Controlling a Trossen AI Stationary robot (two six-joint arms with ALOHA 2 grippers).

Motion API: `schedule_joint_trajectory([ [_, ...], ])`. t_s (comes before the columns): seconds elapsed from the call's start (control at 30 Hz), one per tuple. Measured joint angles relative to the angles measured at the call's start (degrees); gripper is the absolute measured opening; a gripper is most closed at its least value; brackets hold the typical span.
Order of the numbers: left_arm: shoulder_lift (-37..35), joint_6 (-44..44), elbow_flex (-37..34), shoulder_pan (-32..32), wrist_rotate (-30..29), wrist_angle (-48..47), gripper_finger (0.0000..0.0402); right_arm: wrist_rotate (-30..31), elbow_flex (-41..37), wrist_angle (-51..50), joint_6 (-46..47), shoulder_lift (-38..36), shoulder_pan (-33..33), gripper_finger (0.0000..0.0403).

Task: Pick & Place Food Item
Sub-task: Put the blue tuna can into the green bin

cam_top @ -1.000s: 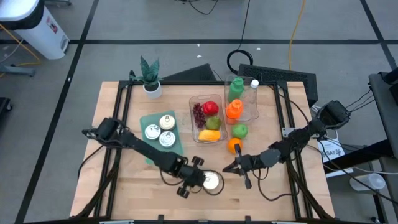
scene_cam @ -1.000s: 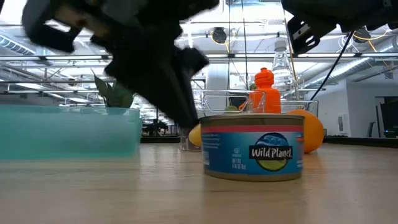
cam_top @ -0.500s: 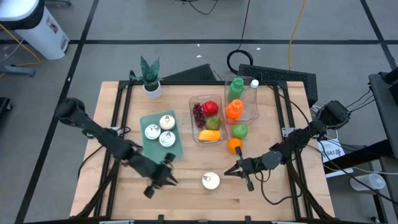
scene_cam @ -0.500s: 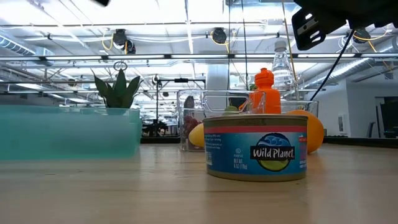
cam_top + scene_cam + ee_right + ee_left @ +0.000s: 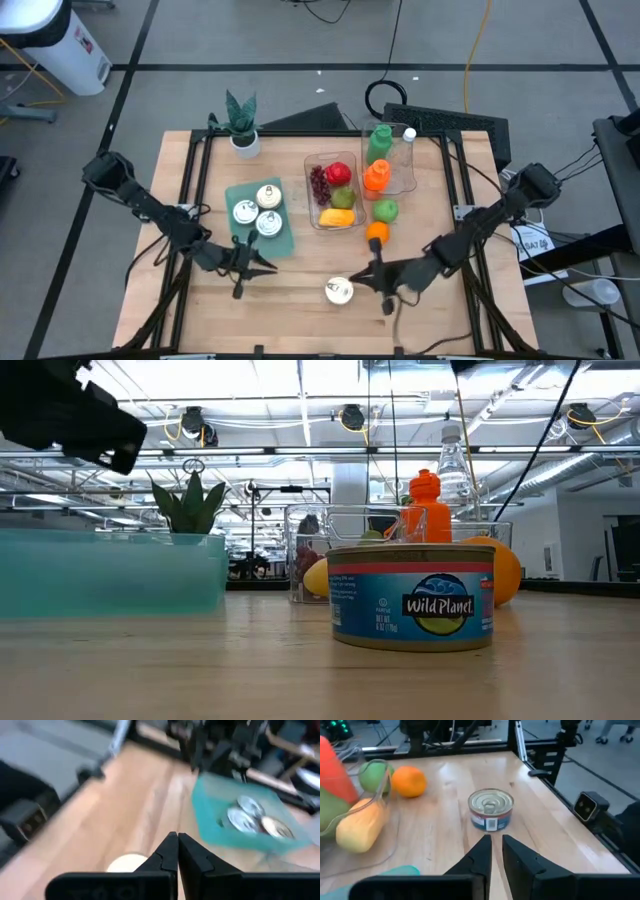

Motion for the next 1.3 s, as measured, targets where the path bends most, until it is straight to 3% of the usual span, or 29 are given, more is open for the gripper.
schedule_joint_trajectory([
  [0.07,-0.1,1.0,0.0,0.1,0.9,0.5,0.0051,1.5,8.0,-12.7,2.1,3.0,0.3,0.0003],
  [0.17,-0.1,2.1,0.0,0.2,2.0,0.4,0.0051,-1.0,17.0,-26.2,7.0,7.5,0.6,0.0011],
  [0.4,-0.1,2.4,0.0,0.3,2.4,-0.1,0.0051,-10.6,28.4,-34.6,15.2,20.3,0.9,0.0087],
  [0.53,-0.1,2.3,0.0,0.3,2.4,-0.1,0.0051,-7.8,31.1,-36.7,14.5,25.5,2.2,0.0149],
  [0.63,-0.1,2.3,0.0,0.3,2.4,-0.1,0.0051,-0.6,31.3,-37.7,13.4,28.0,4.1,0.0173],
  [0.73,-0.1,2.3,0.0,0.3,2.4,-0.1,0.0051,3.4,31.4,-37.6,13.0,29.2,5.6,0.0176],
  [0.93,-0.1,2.3,0.0,0.3,2.3,-0.1,0.0051,4.3,31.5,-37.7,15.1,29.2,6.3,0.0154],
  [1.3,-0.1,1.6,0.1,0.3,2.3,0.1,0.0051,5.1,31.4,-35.4,10.3,34.3,6.3,0.011],
])
